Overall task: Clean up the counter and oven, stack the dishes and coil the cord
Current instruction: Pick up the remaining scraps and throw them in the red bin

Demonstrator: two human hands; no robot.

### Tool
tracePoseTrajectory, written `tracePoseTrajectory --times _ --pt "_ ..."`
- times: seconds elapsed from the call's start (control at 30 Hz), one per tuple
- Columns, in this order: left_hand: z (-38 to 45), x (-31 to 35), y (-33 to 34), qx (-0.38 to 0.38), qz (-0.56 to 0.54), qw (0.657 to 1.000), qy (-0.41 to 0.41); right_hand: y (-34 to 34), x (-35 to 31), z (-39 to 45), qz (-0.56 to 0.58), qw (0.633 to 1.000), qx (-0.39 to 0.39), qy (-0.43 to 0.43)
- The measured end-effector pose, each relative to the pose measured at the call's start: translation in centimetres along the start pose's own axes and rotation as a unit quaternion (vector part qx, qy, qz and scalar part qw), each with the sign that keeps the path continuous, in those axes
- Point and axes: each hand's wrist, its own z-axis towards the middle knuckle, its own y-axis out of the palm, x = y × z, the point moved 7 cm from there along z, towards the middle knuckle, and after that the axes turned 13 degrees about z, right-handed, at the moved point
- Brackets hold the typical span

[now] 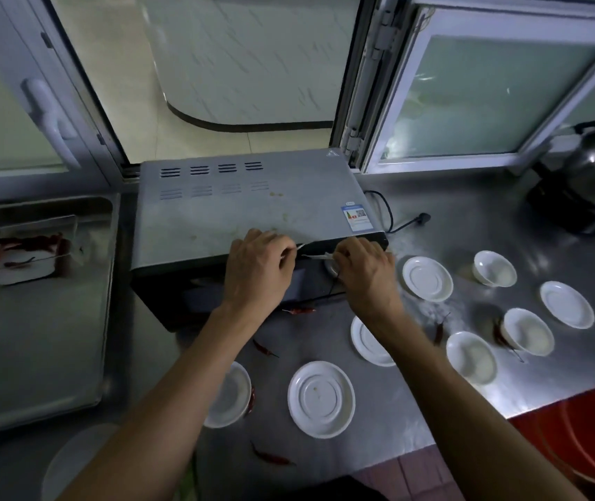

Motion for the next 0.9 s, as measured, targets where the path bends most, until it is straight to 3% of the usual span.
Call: tracePoseTrajectory --times 0.4,0.9 --pt "-2.7 12.3 3.9 -0.051 -0.077 0.986 0.142 -8.1 7.8 -9.8 -0.076 0.988 0.064 0.118" --pt "-12.1 42.6 11.3 -0.130 -0.133 0.936 0.298 -23.9 26.6 -29.3 -0.093 0.947 0.117 0.283"
